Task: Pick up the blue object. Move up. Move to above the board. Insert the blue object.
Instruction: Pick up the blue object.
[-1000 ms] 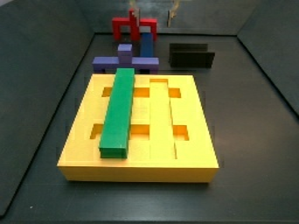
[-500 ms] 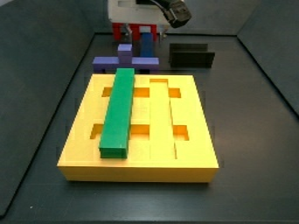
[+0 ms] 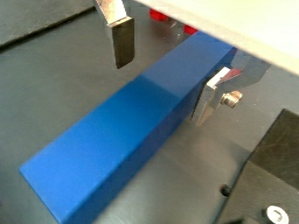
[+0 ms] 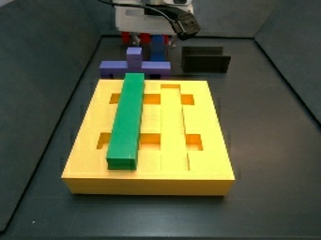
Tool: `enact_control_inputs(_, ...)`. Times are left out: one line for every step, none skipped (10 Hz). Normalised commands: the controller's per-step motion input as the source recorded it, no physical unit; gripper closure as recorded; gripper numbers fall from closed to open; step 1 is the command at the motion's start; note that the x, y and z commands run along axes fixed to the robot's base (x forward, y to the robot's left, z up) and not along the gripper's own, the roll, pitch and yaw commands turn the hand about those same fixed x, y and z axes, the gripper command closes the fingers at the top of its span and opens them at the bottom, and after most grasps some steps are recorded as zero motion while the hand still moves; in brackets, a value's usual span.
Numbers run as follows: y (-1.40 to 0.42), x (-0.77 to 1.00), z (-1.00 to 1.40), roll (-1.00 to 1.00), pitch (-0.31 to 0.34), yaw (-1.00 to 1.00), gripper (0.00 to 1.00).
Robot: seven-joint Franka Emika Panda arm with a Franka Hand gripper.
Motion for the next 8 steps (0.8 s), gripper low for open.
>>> enact_control_inputs(-0.05, 0.00, -0.03, 0.08, 0.000, 0.44, 0.00)
enact_control_inputs(-0.05, 0.00, 0.00, 0.07, 0.000, 0.27, 0.00)
enact_control_inputs(0.00, -0.07, -0.01, 0.00, 0.000, 0.00, 0.00)
enact_control_inputs(0.00, -0.08, -0.03, 0.00, 0.000, 0.00, 0.00)
enact_control_inputs(0.00, 0.00, 0.00, 0.00, 0.000, 0.00, 0.00)
enact_control_inputs(0.00, 0.00, 0.00, 0.00, 0.000, 0.00, 1.00)
enact_control_inputs(0.00, 0.00, 0.00, 0.00, 0.000, 0.00, 1.00)
enact_control_inputs(0.00, 0.00, 0.00, 0.00, 0.000, 0.00, 1.00)
